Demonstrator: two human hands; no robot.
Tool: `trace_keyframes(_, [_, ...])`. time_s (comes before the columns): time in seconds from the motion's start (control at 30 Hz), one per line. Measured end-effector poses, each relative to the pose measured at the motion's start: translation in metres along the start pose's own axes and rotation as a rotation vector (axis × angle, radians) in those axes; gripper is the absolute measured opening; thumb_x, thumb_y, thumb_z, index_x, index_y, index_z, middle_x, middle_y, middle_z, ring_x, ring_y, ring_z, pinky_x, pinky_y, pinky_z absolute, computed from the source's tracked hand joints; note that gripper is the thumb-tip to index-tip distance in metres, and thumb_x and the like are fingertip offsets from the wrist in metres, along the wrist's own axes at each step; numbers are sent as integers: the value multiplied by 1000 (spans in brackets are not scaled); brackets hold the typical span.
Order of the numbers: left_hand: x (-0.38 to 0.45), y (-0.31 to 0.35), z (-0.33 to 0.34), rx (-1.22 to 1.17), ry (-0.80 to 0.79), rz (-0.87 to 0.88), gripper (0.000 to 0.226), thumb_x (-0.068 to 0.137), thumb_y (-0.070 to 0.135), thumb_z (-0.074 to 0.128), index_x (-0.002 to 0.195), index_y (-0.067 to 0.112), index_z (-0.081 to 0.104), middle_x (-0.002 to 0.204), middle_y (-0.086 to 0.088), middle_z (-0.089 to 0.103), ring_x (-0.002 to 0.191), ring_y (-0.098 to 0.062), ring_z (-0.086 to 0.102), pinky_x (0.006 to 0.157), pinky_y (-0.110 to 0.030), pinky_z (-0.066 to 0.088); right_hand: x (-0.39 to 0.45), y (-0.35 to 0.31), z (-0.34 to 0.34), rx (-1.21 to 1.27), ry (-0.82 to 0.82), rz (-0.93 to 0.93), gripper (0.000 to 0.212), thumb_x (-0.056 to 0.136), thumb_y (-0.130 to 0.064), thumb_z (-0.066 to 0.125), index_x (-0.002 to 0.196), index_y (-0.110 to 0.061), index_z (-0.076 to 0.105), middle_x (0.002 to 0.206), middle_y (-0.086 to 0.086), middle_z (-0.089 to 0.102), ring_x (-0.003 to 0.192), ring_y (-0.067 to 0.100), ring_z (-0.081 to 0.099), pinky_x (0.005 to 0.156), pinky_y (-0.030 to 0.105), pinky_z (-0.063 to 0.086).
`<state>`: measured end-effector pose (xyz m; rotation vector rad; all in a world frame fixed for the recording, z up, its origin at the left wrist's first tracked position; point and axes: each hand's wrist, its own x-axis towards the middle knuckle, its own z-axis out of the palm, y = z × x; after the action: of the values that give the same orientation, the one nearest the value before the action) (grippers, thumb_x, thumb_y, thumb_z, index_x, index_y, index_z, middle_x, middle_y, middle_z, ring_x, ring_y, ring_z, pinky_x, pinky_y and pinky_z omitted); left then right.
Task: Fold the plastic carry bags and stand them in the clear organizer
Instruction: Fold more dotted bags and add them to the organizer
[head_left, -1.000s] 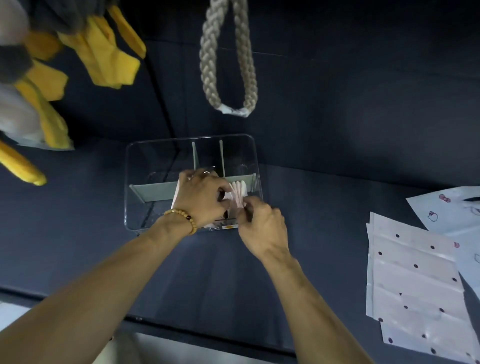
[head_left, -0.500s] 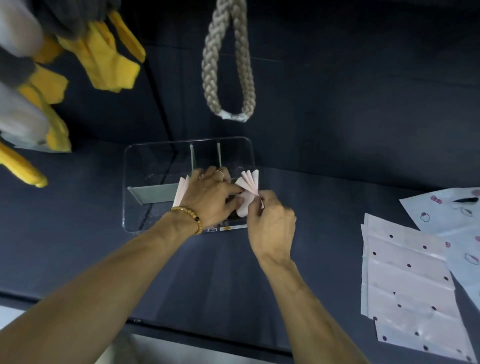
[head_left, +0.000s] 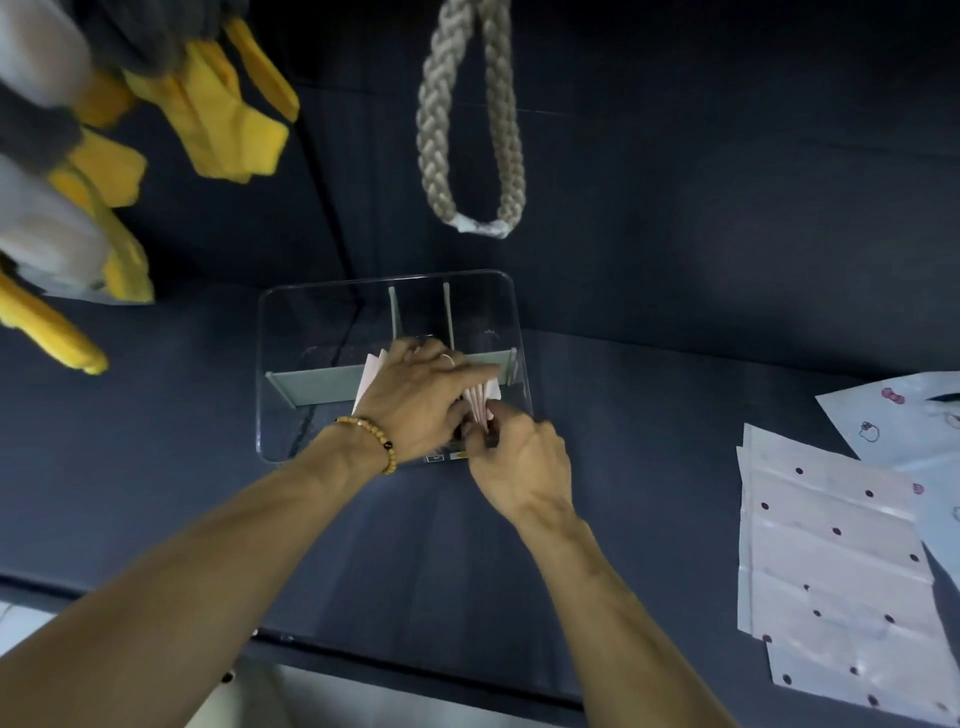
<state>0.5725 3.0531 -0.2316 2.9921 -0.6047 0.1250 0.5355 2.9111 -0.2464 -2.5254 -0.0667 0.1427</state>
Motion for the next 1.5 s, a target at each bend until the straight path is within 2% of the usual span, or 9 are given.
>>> trace_keyframes(0.2, [5,-5,-3,136,-109,103,34,91,31,45,120,40,59,116,12,52,111,-16,40,98,-35,24,-3,4,-1,184,-139,9,22,95,-34,47,104,-25,64,101,-5,71,93,23,65,81,40,54])
trace_keyframes(0.47, [3,12,-17,-75,-29,-41,30,89,32,52,117,31,63,120,8,57,116,-16,47,112,-37,10,-21,20,-36,412,147,130,20,95,-33,50,105,-26,65,91,-8,69,76,15,68,79,38,55])
trace_keyframes(0.6, [-5,60,-33,-578,221,-208,17,89,23,57,100,21,70,100,8,68,101,-11,57,100,-24,34,-42,53,-67,455,258,216,22,95,-33,52,109,-23,66,93,-6,70,82,11,67,82,33,54])
trace_keyframes(0.7, [-17,118,-29,-1133,146,-382,16,91,14,59,90,26,69,92,15,68,86,8,60,81,-7,43,-65,94,-91,426,356,298,24,96,-28,53,111,-16,67,93,-3,70,83,10,63,78,22,46])
trace_keyframes(0.87, [-23,211,14,-1416,-40,-515,21,93,13,57,85,28,68,94,5,71,97,-11,66,85,-23,51,-118,183,-123,245,439,471,29,97,-27,49,117,-12,64,115,8,67,99,23,60,87,29,45])
trace_keyframes(1.0, [-17,266,45,-1313,-105,-443,14,92,18,59,94,28,69,100,13,67,101,-6,62,86,-16,49,-159,245,-139,-4,272,521,47,96,-34,50,139,-13,47,144,7,46,131,28,38,106,44,36])
trace_keyframes(1.1, [-15,288,66,-947,-198,-150,33,90,31,59,123,25,60,124,14,52,117,-6,45,101,-21,37,-180,269,-136,-166,113,461,54,93,-38,53,142,-19,42,154,3,31,142,25,24,110,45,28])
trace_keyframes(1.2, [-15,294,82,-513,-283,146,55,87,44,59,138,31,45,147,11,34,137,-12,21,113,-32,17,-186,271,-128,-175,181,401,43,92,-34,57,133,-20,55,149,6,40,138,27,31,107,44,30])
trace_keyframes(1.5, [-5,299,75,-489,-120,227,30,98,36,44,111,26,70,134,8,55,132,-10,33,108,-29,27,-183,261,-136,-181,364,358,20,93,-25,57,103,-17,73,127,7,60,114,33,48,93,43,37])
